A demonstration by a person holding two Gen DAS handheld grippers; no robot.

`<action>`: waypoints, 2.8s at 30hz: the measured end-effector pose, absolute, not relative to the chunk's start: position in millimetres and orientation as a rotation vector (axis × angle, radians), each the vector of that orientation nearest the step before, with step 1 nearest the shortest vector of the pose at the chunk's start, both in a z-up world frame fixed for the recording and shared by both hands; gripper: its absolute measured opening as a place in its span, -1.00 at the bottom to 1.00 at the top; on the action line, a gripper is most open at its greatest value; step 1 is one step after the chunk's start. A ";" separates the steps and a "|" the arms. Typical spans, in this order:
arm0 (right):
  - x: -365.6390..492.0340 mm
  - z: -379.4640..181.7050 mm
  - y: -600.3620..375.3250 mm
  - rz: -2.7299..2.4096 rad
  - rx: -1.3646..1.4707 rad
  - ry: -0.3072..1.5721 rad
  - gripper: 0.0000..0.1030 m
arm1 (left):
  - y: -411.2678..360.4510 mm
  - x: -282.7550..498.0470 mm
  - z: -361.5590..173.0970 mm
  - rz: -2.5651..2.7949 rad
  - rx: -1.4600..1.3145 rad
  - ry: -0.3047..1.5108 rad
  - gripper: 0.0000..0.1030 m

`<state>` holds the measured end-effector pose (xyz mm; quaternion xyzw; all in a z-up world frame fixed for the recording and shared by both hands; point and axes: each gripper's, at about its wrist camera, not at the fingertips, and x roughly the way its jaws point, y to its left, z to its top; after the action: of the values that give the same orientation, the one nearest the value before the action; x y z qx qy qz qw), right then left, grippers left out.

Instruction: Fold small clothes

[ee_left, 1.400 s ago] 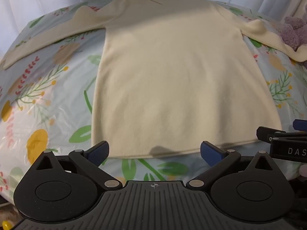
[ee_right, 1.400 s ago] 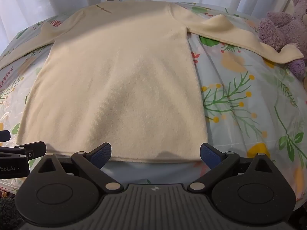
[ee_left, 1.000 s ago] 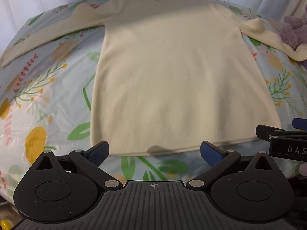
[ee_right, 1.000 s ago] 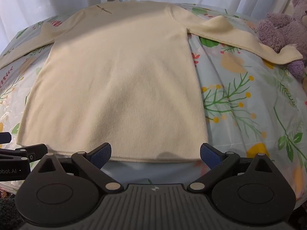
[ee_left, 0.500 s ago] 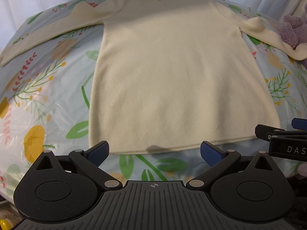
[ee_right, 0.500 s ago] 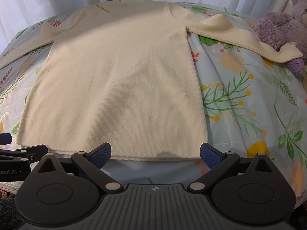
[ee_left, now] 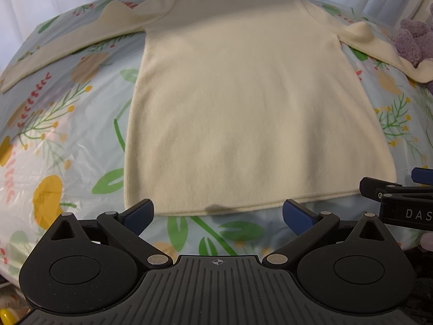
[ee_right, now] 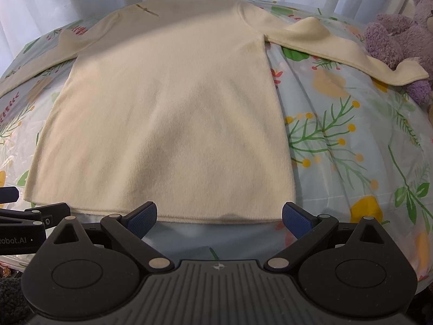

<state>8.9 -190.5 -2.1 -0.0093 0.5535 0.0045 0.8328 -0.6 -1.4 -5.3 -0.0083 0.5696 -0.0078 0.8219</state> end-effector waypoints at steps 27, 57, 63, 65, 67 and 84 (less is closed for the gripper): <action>7.2 -4.2 -191.9 0.010 -0.016 1.180 0.93 | 1.6 -0.6 -7.7 -0.013 -0.019 1.218 1.00; 11.0 -4.0 -193.3 0.018 -0.016 1.182 0.93 | -0.6 1.5 -8.7 -0.012 -0.018 1.226 1.00; 13.0 -4.0 -191.6 0.023 -0.021 1.186 0.93 | -0.9 3.2 -9.0 -0.010 -0.018 1.231 1.00; 13.5 -4.1 -191.3 0.027 -0.022 1.188 0.93 | -0.7 3.6 -9.1 -0.009 -0.019 1.232 1.00; 13.9 -3.9 -191.4 0.026 -0.022 1.188 0.93 | -0.8 3.5 -8.8 -0.009 -0.019 1.231 1.00; 17.7 -6.0 -192.3 0.047 -0.002 1.211 0.93 | 1.8 6.2 -10.9 -0.018 -0.024 1.242 1.00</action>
<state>17.7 -192.3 -6.0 -0.0007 0.5691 0.0223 0.8220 6.2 1.8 -10.9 -0.0114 0.5818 -0.0082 0.8132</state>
